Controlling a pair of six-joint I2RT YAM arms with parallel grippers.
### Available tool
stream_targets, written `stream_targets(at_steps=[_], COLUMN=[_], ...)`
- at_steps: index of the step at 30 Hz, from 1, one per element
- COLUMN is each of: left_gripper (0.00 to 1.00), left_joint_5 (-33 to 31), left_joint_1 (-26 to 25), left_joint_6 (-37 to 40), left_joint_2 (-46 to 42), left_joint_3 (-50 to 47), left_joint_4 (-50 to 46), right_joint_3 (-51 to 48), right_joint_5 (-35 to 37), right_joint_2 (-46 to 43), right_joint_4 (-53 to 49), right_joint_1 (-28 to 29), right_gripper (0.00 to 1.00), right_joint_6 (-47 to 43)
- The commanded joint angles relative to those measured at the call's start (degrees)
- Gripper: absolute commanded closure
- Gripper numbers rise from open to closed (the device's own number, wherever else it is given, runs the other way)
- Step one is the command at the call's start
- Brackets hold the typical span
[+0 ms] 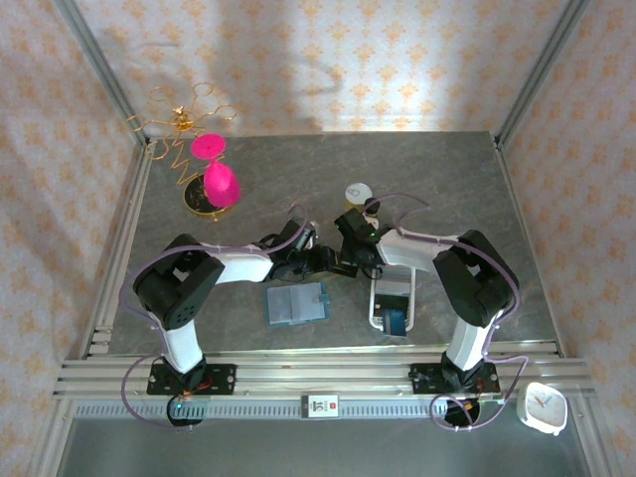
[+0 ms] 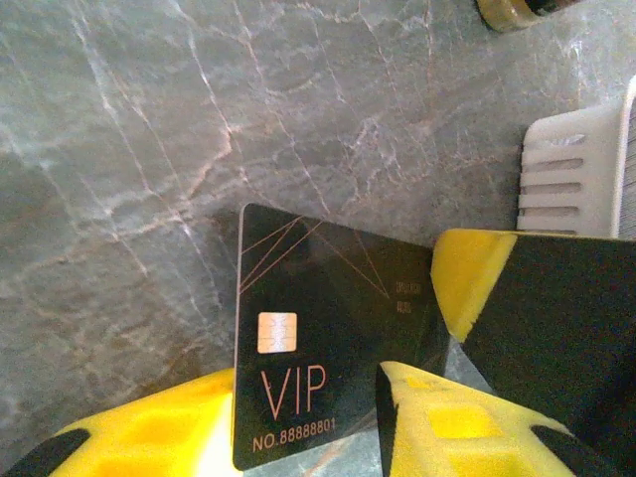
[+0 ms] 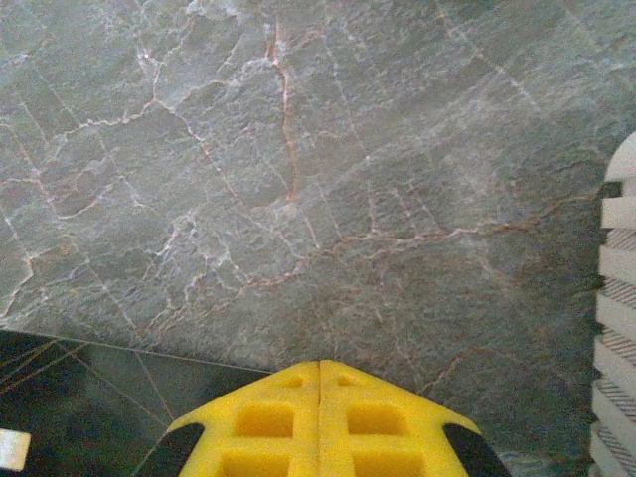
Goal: Put the credit cards into the card holder
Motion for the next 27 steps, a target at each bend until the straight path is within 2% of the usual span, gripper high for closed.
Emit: stream_targets(at_steps=[1, 5, 13, 16, 19, 23, 27], left_gripper=[0.66, 0.70, 0.93, 1.00, 1.00, 1.00, 1.00], left_joint_5=[2.0, 1.1, 0.8, 0.3, -0.6, -2.1, -1.2], left_joint_1=[-0.6, -0.6, -0.5, -0.1, 0.9, 2.3, 2.6], left_joint_6=[-1.8, -2.0, -2.7, -1.5, 1.4, 8.3, 18.6], left_joint_2=[0.9, 0.3, -1.0, -3.1, -6.5, -13.5, -22.1], left_joint_3=[-0.3, -0.5, -1.0, -1.3, -1.7, -2.2, -2.5], left_joint_4=[3.1, 3.0, 3.4, 1.8, -1.0, -6.9, -11.0], right_joint_3=[-0.6, -0.6, -0.5, -0.7, -1.2, -3.6, -6.7], right_joint_5=[0.0, 0.0, 0.1, 0.6, 0.5, 1.2, -0.2], right_joint_2=[1.4, 1.3, 0.0, -3.0, -8.5, -20.5, -33.1], right_joint_4=[-0.9, -0.9, -0.5, 1.5, 4.1, 8.6, 13.3], right_joint_1=[-0.1, 0.0, 0.0, 0.0, 0.0, 0.0, -0.2], right_gripper=[1.00, 1.00, 1.00, 1.00, 1.00, 0.84, 0.68], right_joint_6=[0.1, 0.3, 0.6, 0.8, -0.1, -4.5, -14.1])
